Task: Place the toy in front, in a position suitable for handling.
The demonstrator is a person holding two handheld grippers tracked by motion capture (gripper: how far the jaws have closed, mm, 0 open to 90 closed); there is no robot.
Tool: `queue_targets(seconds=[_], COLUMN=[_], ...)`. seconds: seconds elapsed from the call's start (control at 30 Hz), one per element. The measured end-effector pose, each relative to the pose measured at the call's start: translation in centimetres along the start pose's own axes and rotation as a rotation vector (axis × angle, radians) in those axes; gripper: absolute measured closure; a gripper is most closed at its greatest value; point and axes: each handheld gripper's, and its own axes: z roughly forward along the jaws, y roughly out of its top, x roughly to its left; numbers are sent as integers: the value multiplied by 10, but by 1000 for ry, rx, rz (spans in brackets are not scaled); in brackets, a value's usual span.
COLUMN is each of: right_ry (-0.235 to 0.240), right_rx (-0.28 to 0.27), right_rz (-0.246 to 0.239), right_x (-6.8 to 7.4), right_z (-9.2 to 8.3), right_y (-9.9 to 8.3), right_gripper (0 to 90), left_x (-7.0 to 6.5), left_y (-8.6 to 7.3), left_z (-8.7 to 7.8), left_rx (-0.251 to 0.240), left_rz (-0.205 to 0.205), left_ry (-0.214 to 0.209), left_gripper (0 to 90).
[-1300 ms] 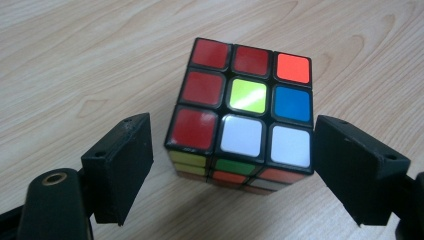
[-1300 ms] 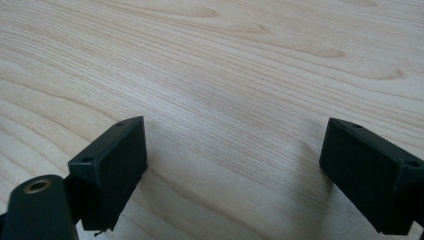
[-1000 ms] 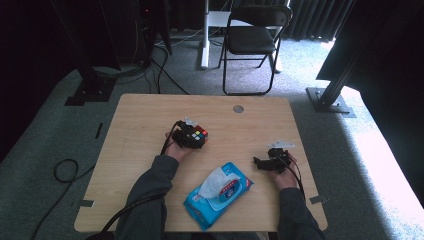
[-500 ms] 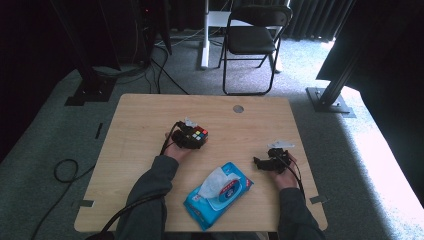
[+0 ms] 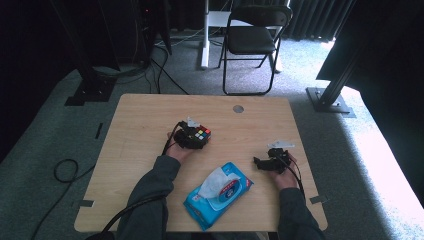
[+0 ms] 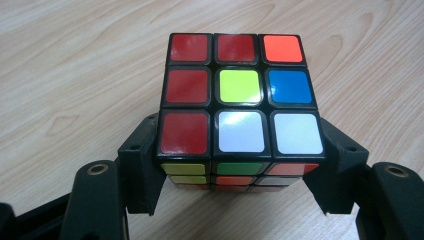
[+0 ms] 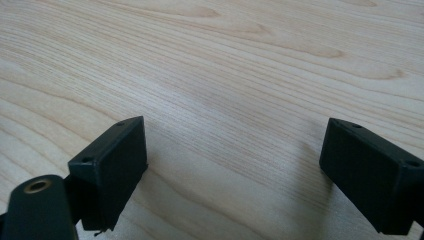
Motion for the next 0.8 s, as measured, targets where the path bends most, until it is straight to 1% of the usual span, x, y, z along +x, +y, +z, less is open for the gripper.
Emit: queue_targets(seconds=[0.07, 0.2, 0.27, 0.37, 0.4, 0.47, 0.67, 0.7, 0.8], right_ry=[0, 0, 0, 0, 0, 0, 0, 0, 0], right_rx=[0, 0, 0, 0, 1, 1, 0, 0, 0], right_rz=[0, 0, 0, 0, 0, 0, -1, -1, -1], right_x=[0, 0, 0, 0, 0, 0, 0, 0, 0], right_z=[0, 0, 0, 0, 0, 0, 0, 0, 0], right_y=[0, 0, 0, 0, 0, 0, 0, 0, 0], right_gripper=[114, 114, 114, 114, 114, 114, 114, 114, 114], left_x=[0, -4, -5, -9, -9, -13, -22, -22, -28], left_y=[1, 5, 6, 11, 11, 13, 17, 17, 20], left_z=[-1, -6, -7, -11, -11, -13, -17, -17, -19], left_rx=[-2, -13, -17, -25, -25, -35, -36, -36, -38], left_rz=[2, 24, 26, 47, 47, 63, 100, 100, 123], left_ry=[-2, -7, -8, -15, -15, -28, -48, -48, -58], left_gripper=[339, 339, 340, 339, 340, 339, 339, 339, 339])
